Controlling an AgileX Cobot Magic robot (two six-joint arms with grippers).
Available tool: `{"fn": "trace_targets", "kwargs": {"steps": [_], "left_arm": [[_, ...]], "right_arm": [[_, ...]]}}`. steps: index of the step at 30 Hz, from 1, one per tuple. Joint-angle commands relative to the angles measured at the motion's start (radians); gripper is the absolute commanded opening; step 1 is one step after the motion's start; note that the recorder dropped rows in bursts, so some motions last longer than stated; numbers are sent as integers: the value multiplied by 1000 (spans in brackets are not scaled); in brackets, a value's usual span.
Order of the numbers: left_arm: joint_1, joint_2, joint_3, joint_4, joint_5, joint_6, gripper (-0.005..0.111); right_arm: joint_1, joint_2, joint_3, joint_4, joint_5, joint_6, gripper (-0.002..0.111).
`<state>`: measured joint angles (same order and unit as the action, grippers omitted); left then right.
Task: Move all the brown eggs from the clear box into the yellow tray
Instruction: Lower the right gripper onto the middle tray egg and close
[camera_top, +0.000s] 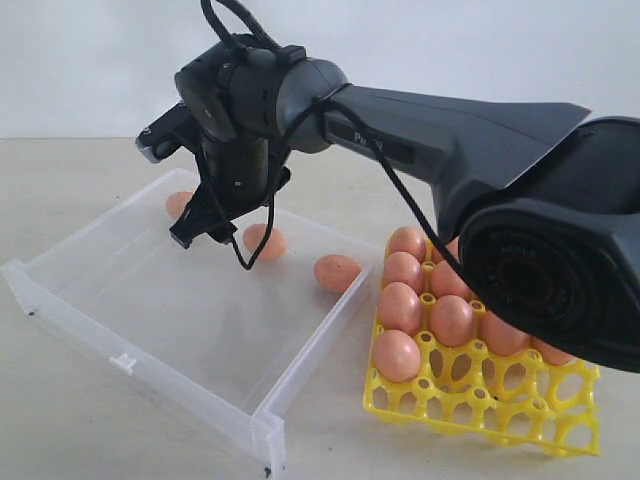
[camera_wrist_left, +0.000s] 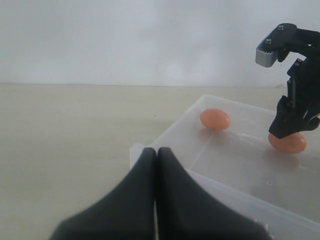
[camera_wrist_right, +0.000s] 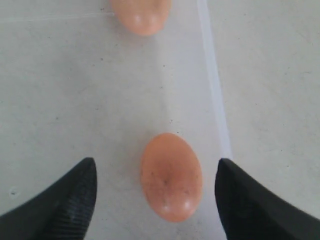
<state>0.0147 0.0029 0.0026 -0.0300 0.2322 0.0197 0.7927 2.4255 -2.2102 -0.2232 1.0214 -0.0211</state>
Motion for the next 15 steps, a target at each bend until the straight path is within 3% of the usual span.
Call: {"fn": "trace_targets", "kwargs": {"steps": [1, 15], "left_arm": [[-4, -3, -3, -5, 0, 1, -4], [-4, -3, -3, -5, 0, 1, -4]], "right_arm": [[-4, -1, -5, 74, -1, 7, 64], [-6, 39, -5, 63, 3, -40, 64]]}}
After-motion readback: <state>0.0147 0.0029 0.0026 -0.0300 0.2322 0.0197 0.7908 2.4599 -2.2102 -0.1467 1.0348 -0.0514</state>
